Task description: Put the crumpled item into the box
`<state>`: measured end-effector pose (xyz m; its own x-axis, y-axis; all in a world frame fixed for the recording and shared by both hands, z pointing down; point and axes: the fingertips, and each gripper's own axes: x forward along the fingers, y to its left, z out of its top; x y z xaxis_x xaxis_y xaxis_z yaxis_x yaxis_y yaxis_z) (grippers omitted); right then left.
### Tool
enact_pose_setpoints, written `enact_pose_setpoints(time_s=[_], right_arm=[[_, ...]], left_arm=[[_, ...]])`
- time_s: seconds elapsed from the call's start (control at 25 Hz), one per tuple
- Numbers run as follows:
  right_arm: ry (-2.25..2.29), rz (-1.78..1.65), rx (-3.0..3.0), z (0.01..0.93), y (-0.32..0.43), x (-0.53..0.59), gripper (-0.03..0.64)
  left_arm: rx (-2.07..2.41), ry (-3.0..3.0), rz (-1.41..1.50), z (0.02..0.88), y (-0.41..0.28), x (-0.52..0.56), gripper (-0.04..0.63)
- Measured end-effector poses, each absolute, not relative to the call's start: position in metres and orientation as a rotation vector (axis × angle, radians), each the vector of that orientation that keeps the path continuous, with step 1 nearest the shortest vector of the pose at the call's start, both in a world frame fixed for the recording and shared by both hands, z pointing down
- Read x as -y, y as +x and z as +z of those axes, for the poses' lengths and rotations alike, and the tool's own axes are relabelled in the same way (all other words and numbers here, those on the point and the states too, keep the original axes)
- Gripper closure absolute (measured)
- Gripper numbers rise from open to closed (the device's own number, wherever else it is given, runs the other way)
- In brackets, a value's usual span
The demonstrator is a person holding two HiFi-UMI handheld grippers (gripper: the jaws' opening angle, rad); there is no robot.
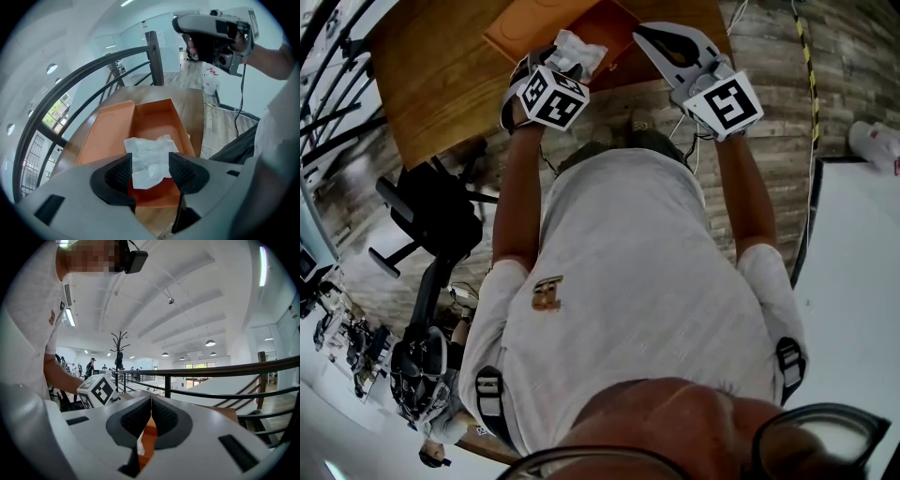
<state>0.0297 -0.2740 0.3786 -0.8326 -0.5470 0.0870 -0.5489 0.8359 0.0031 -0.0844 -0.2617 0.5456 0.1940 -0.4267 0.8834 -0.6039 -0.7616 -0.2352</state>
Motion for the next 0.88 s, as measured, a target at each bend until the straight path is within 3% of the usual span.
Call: enact_pose_setpoints(time_s=[0.52, 0.88], right_arm=[[0.98, 0.061, 2.889, 0.379, 0.052, 0.279, 0.583], [0.99, 0.062, 2.891, 0.379, 0.058, 0.283, 0.583]], left_arm=[[0.753, 2.246, 1.662, 0.568, -0.053, 0.283, 0.347], [0.837, 2.306, 1.587, 0.549, -0.049, 0.293, 0.347]])
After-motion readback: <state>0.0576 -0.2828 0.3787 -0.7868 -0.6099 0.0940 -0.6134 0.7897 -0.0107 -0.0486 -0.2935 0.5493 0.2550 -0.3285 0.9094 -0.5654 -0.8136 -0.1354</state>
